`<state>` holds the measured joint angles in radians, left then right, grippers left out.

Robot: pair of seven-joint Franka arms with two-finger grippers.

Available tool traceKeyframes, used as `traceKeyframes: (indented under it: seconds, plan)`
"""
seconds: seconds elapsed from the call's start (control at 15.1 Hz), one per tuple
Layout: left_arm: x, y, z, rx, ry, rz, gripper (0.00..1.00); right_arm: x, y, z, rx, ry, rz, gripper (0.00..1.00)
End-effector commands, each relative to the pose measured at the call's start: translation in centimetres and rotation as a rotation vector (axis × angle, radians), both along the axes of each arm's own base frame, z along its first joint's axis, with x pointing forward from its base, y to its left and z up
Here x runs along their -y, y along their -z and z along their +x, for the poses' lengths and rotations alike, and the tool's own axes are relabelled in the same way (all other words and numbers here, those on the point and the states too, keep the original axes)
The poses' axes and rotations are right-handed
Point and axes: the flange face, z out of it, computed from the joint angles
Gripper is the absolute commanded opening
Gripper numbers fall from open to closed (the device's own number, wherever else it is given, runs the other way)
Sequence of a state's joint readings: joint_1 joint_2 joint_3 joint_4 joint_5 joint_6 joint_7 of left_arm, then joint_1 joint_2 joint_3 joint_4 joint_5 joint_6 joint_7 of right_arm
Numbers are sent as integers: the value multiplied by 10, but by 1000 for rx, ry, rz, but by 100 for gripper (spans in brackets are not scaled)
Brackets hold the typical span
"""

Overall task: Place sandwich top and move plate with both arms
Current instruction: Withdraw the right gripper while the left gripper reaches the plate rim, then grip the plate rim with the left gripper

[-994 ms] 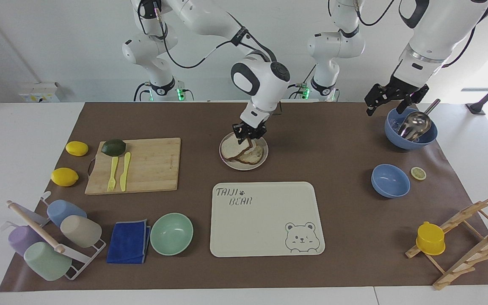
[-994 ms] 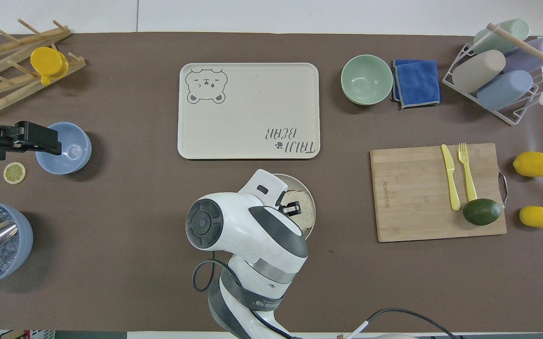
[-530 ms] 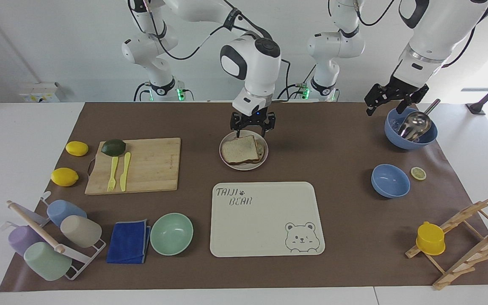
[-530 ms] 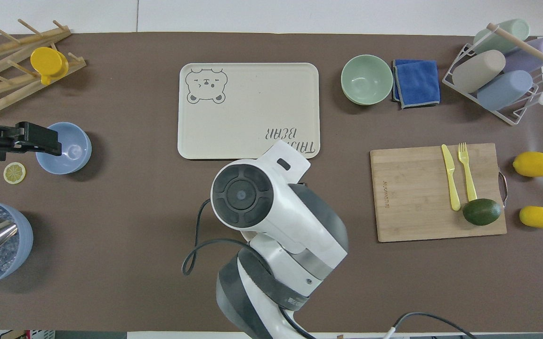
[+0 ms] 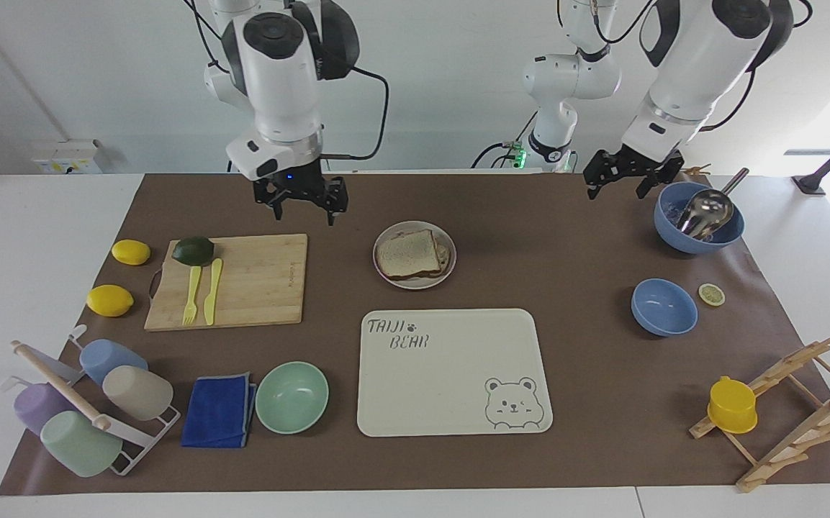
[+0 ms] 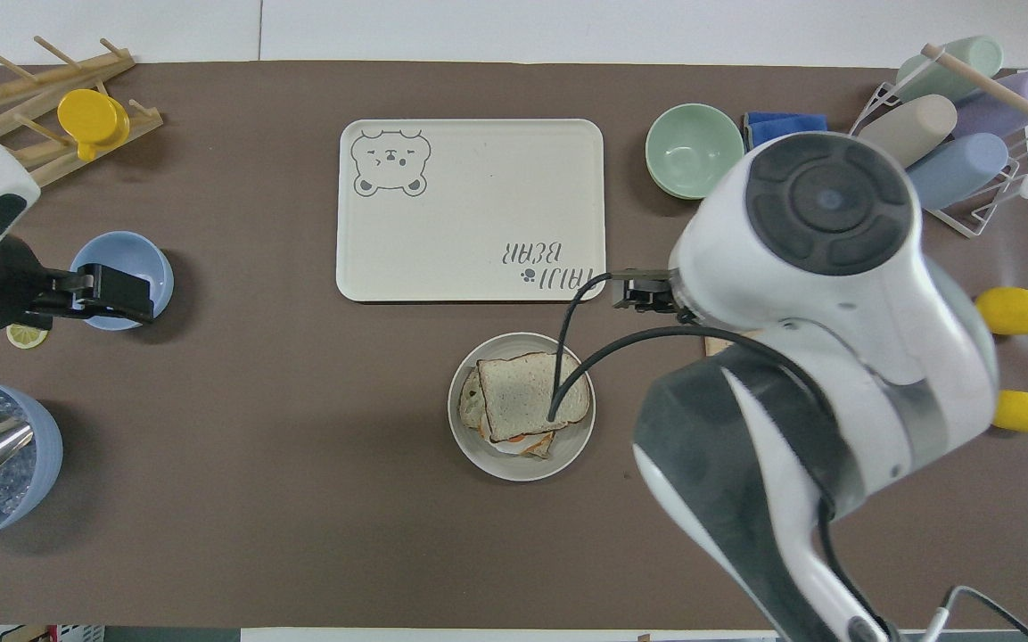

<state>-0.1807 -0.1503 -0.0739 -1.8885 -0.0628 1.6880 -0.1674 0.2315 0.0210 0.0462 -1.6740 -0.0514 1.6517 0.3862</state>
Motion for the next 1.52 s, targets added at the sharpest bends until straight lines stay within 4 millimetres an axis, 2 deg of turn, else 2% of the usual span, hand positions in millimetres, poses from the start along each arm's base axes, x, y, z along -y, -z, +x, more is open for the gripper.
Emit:
traceKeyframes:
  seconds: [0.0,0.07,0.2,0.27,0.46,0.66,0.8,0.93,1.19,1.46]
  plan:
    - [38,52,-46,-2,-10,-63,100,61,-21,-4,-28,-61,37,100]
    - [53,70,-51,-2,-8,-87,100,82,-22,-5,-44,-71,33,100]
    - [65,108,-59,-16,-46,-164,100,119,-27,-7,-64,-68,30,100]
    - [77,131,-61,-32,-45,-180,100,138,-30,-4,-57,-64,42,100]
    - [122,194,-60,-62,-16,-185,100,150,-28,-3,-65,-70,46,100]
    - [143,226,-56,-61,-76,-249,100,162,-25,-4,-83,-78,47,100]
    - [161,248,-60,-57,-93,-268,94,164,-30,-8,-88,-98,53,100]
    - [164,259,-61,-67,-104,-267,85,179,-26,-10,-88,-106,60,100]
    - [171,262,-67,-82,-95,-268,69,194,-32,-15,-82,-53,60,100]
    - [173,263,-68,-85,-101,-275,42,193,-39,-18,-68,-48,76,100]
